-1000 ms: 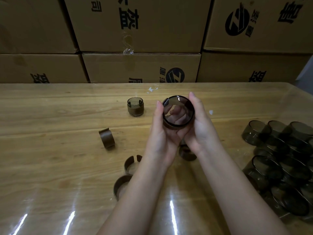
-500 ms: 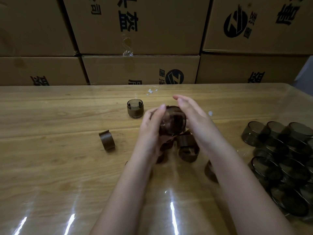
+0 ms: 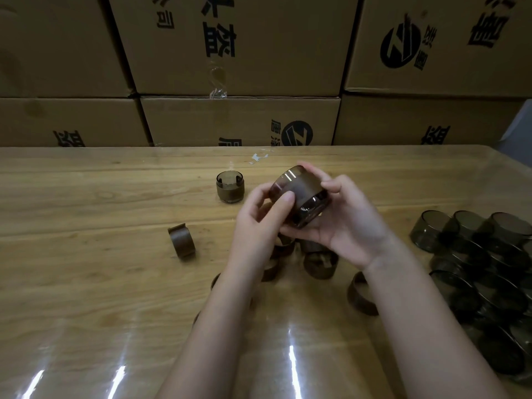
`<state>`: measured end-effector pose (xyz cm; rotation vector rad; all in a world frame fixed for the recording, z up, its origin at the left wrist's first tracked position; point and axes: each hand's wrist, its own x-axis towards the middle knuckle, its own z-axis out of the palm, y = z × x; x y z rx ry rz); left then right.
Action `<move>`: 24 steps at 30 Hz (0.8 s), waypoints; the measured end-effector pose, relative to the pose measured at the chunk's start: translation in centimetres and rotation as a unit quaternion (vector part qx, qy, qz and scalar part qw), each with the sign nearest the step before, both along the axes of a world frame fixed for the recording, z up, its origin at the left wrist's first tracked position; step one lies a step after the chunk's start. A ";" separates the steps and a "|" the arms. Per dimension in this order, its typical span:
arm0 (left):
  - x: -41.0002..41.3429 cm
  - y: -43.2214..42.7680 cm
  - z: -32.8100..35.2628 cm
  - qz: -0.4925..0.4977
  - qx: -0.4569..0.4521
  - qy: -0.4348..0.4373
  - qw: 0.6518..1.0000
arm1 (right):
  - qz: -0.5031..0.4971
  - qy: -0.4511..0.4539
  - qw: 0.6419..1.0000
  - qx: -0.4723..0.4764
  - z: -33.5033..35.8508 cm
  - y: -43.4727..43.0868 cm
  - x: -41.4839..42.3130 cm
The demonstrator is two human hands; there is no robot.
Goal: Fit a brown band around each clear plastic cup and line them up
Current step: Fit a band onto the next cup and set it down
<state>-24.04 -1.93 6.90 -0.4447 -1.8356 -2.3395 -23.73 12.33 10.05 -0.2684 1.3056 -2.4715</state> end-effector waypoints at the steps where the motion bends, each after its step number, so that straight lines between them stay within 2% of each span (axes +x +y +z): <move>1: 0.2 0.0 0.1 -0.010 -0.006 0.014 1.000 | 0.023 -0.002 1.000 -0.014 0.0 -0.2 0.1; 3: 0.4 -0.1 0.2 -0.011 -0.004 0.023 1.000 | 0.037 0.006 0.999 -0.022 -0.1 -0.6 0.2; 8: 0.3 0.2 0.4 -0.014 0.025 -0.013 1.000 | -0.017 0.052 0.998 -0.010 -0.6 -1.8 0.2; 17: 0.5 0.1 1.0 -0.021 0.066 0.018 0.997 | -0.130 0.136 0.979 0.074 -1.6 -3.7 0.1; 24: 0.7 0.3 1.2 -0.029 0.074 0.021 0.997 | -0.153 0.154 0.971 0.096 -1.8 -3.9 0.2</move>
